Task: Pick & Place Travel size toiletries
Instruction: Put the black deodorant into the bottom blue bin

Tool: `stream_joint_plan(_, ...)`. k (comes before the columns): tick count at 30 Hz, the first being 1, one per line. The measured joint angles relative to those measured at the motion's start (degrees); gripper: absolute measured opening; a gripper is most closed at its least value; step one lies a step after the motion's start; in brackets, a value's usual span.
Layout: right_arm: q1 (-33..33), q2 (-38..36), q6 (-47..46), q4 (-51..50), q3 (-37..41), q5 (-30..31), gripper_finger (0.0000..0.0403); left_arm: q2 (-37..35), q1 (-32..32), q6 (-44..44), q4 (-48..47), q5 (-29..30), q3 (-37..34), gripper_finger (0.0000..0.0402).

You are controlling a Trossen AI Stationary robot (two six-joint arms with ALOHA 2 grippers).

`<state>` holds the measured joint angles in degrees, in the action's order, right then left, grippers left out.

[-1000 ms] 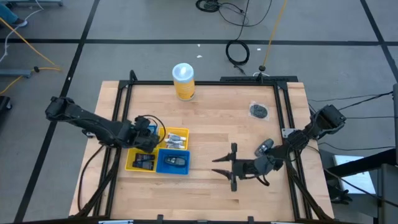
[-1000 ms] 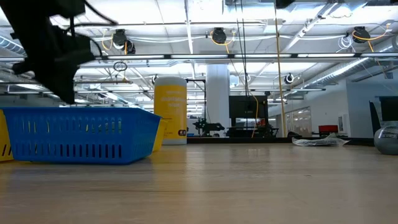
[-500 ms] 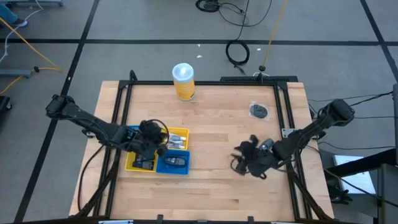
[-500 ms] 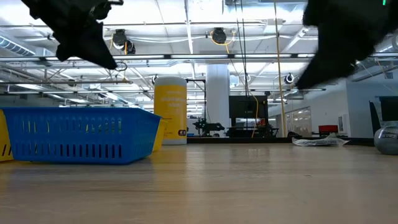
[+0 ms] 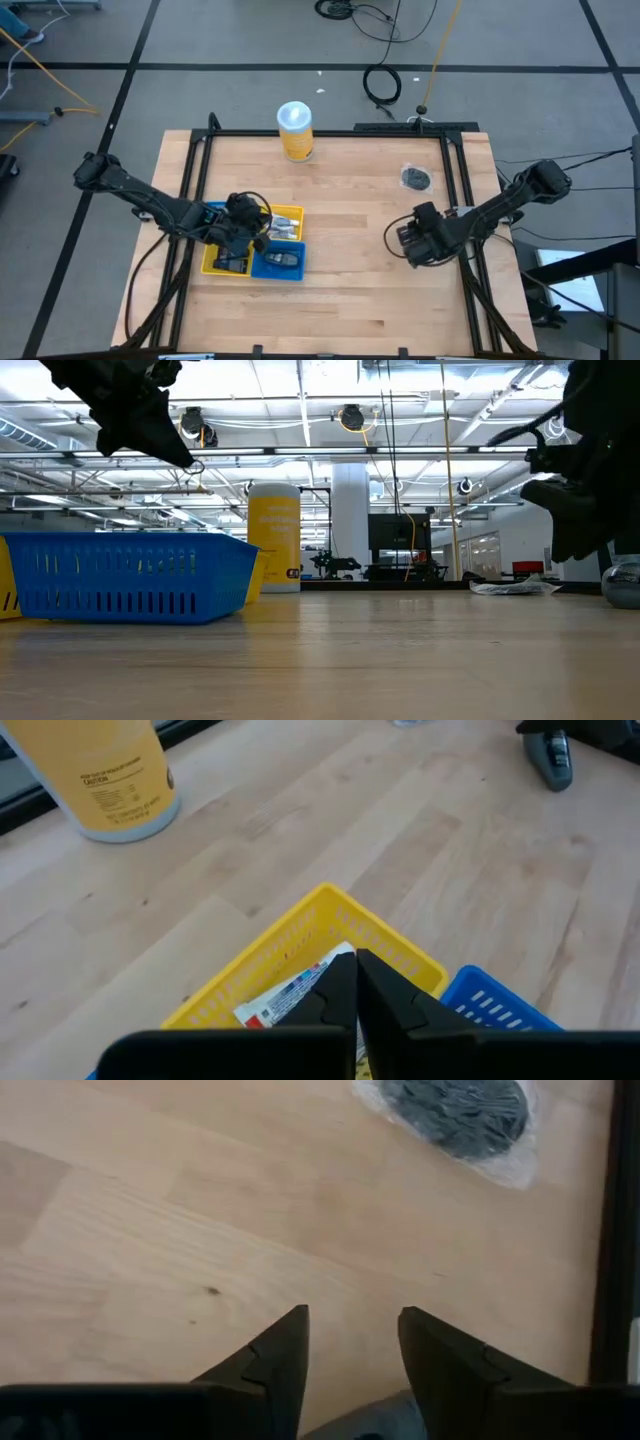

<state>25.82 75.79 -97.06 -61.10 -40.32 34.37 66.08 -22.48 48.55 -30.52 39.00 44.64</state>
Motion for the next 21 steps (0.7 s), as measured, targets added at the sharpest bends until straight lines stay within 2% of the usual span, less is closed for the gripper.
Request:
stream_joint_plan(3,0.0,0.0,-0.3,0.0,1.0,0.0,0.0178,0.0,0.0,-0.1,0.2,0.0,0.0,0.0013)
stream_joint_plan(6,0.0,0.0,-1.8,-0.2,2.0,0.0,0.0224,0.0,0.0,-0.1,0.2,0.0,0.0,0.002)
stream_joint_plan(12,-0.2,-0.3,-7.4,-2.7,2.9,-3.2,0.0316,0.0,0.0,-0.3,0.3,-0.1,0.0,0.0007)
stream_joint_plan(16,-0.7,-0.6,-7.9,-1.8,2.6,-7.7,0.0332,0.0,0.0,-0.5,0.3,-0.1,0.0,0.0004)
stream_joint_plan(21,-0.5,-0.6,-7.8,1.8,2.9,-16.6,0.0322,0.0,0.0,-0.4,0.4,-0.1,0.0,0.0019)
